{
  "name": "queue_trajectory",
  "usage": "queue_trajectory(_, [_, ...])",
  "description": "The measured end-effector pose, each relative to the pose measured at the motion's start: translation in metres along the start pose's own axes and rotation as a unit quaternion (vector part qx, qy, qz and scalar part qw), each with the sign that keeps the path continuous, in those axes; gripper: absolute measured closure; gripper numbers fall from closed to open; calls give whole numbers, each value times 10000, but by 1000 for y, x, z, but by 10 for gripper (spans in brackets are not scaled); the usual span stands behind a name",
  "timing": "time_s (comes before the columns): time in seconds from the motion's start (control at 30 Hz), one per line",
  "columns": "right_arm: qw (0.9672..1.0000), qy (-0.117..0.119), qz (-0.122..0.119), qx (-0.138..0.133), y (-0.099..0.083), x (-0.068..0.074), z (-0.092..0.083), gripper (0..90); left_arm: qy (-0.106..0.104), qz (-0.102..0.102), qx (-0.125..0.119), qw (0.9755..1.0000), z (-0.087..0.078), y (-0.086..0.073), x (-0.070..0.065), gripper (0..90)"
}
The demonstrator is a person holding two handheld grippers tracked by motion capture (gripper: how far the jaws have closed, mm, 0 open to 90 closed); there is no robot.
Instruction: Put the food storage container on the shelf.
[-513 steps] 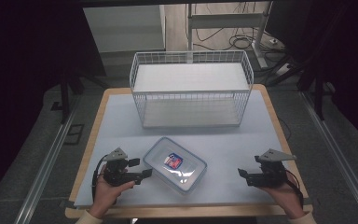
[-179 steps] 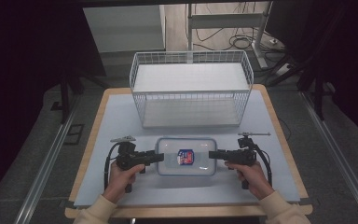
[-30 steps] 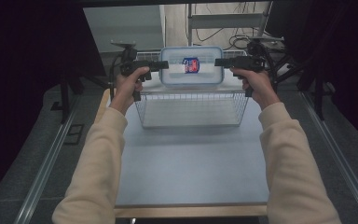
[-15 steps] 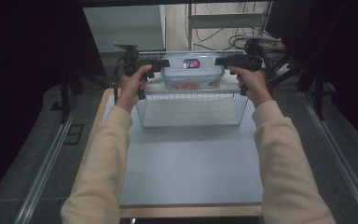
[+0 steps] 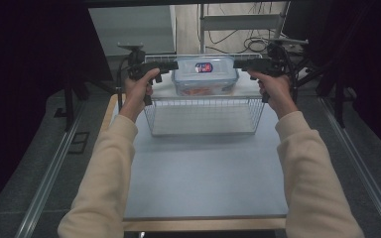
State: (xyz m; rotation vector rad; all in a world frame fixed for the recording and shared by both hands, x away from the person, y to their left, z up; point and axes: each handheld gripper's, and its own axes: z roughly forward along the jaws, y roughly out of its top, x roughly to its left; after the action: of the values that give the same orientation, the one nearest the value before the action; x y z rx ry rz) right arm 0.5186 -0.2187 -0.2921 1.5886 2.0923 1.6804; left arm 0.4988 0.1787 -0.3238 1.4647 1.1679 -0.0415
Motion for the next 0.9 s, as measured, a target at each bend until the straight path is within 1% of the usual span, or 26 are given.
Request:
queue_trajectory(0.1, [9998, -12, -202, -33, -4, 2, -8, 445, 66, 192, -56, 9998, -10, -5, -9, 350])
queue_trajectory(0.13, [9996, -1, -289, -31, -6, 3, -12, 439, 65, 205, -72, 9997, -12, -6, -10, 346])
queue_trajectory(0.2, [9993, 23, -377, -21, -11, 4, -17, 428, 75, 264, -82, 9996, -19, -11, -13, 344])
queue_trajectory(0.27, [9989, 43, -467, 20, -15, 5, -21, 414, 90, 322, -95, 9994, -25, -18, -16, 345])
queue_trajectory(0.37, [9980, 121, -623, 7, -24, 7, -29, 398, 104, 559, -50, 9984, -34, -30, -23, 342])
queue_trajectory(0.4, [9975, 158, -691, 1, -28, 8, -33, 392, 99, 579, -40, 9983, -36, -33, -25, 341])
queue_trajectory(0.43, [9972, 183, -723, -23, -30, 9, -35, 387, 66, 657, -18, 9978, -40, -39, -27, 338])
queue_trajectory(0.47, [9968, 207, -776, -50, -34, 9, -39, 382, 72, 679, -20, 9977, -42, -43, -28, 335])
queue_trajectory(0.5, [9964, 222, -819, -75, -37, 9, -42, 380, 83, 743, -4, 9972, -45, -48, -30, 332])
queue_trajectory(0.6, [9941, 244, -1042, -153, -49, 10, -53, 365, -13, 822, 10, 9966, -52, -65, -34, 322])
queue_trajectory(0.67, [9930, 216, -1157, -137, -58, 10, -59, 356, -1, 951, 42, 9955, -57, -79, -37, 319])
queue_trajectory(0.83, [9901, 266, -1373, -154, -82, 11, -72, 332, -54, 1203, 98, 9927, -65, -108, -43, 314])
queue_trajectory(0.9, [9886, 301, -1466, -141, -95, 10, -77, 324, -42, 1284, 96, 9917, -70, -123, -46, 313])
